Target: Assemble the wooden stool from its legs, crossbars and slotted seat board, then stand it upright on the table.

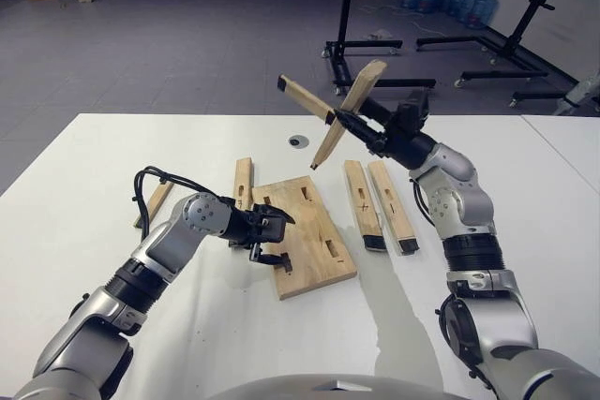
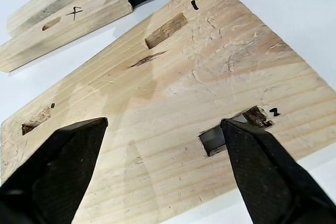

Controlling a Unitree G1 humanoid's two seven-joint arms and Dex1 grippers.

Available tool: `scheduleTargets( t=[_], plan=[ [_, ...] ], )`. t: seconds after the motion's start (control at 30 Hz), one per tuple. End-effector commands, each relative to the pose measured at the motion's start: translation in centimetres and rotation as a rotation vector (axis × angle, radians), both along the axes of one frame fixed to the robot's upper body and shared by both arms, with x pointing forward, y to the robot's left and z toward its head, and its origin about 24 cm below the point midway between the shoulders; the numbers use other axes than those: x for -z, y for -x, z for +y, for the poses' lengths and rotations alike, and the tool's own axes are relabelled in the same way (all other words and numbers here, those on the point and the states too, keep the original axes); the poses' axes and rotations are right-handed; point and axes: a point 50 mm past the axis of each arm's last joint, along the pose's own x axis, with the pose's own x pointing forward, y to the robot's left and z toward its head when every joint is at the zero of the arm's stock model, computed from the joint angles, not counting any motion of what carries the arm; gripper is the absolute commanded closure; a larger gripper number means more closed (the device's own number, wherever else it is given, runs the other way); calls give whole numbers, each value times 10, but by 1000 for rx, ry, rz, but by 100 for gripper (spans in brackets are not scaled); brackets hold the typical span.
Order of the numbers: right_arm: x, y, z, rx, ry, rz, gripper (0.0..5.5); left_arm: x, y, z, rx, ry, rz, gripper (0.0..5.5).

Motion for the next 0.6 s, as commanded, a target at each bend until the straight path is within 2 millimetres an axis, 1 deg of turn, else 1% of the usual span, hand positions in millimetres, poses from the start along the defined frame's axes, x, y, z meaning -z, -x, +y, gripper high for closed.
scheduleTargets(
  t=[0.03, 0.2, 0.37, 0.5, 0.6],
  plan=[
    [7, 2, 8, -113, 70, -87, 344, 2, 3, 5, -50, 11, 15, 155],
    [31, 6, 8, -205, 149, -78, 344, 6, 5, 12, -68, -6, 26, 155],
    [47, 8, 9, -252, 192, -49, 344, 7, 5, 13, -77, -8, 28, 155],
    [57, 11, 12, -300, 209, -24, 344, 9, 4, 17, -93, -20, 25, 155],
    [59, 16, 8, -380, 257, -2, 345, 10, 3, 20, -104, -30, 23, 155]
  ],
)
